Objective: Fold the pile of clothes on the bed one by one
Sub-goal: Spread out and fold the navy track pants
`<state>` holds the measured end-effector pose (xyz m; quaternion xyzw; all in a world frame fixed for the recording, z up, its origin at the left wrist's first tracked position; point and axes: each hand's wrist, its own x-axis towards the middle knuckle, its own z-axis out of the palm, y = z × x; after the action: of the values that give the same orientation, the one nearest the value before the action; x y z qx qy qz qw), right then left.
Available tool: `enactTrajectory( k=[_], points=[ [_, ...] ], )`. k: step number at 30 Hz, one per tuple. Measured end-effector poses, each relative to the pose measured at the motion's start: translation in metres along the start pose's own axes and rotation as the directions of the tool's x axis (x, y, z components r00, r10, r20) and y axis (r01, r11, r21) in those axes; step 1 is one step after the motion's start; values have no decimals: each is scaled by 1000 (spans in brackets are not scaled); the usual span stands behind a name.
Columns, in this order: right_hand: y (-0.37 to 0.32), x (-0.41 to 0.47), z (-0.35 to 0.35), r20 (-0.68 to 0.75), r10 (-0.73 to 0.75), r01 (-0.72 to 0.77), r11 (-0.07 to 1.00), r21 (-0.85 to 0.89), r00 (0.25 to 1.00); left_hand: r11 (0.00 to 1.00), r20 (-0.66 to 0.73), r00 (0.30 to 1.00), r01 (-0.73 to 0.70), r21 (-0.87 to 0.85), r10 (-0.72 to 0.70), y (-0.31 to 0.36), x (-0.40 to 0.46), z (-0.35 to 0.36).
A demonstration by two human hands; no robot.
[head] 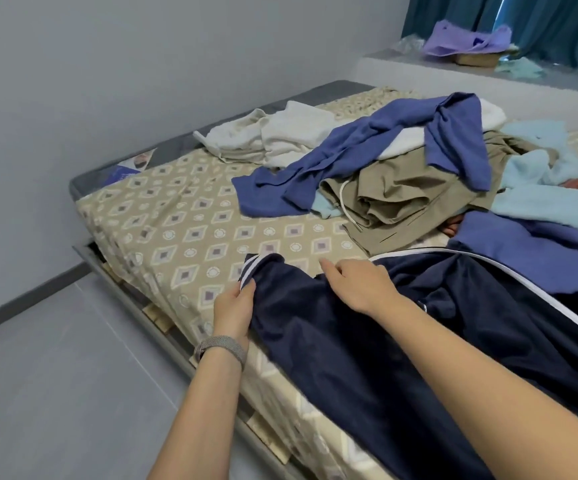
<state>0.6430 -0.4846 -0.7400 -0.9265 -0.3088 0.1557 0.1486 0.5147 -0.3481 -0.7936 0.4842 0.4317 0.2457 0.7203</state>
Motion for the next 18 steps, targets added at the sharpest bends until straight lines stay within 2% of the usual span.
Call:
enactTrajectory(
  k=[1,3,5,7,9,11,13,16,18],
  points=[
    [-6,13,2,149,57,-60,998,11,987,999,-19,1000,4,-46,-5,2,4,-2],
    [-19,31,6,358,77,-157,967,200,930,990,-40,999,16,-143,-22,9,7,-4],
    [-30,43,12,423,19,-227,865,448,906,978,-27,999,23,-207,-29,15,9,-3],
    [-45,54,18,449,-63,-278,707,650,891,967,-11,1000,-6,-254,3,21,13,-3],
    [-59,70,26,399,-142,-277,514,812,906,944,17,997,-60,-324,69,26,17,-2],
    [-73,85,26,270,-196,-199,319,927,943,918,31,988,-126,-375,149,31,22,-6],
    [-82,97,21,123,-233,-74,208,975,965,894,13,979,-181,-411,204,37,30,-15],
    [-89,111,13,-49,-214,102,246,964,976,886,-8,985,-159,-435,173,40,44,-30],
    [-88,121,19,-26,-224,103,341,934,974,927,-54,996,-82,-366,67,35,51,-40]
  ],
)
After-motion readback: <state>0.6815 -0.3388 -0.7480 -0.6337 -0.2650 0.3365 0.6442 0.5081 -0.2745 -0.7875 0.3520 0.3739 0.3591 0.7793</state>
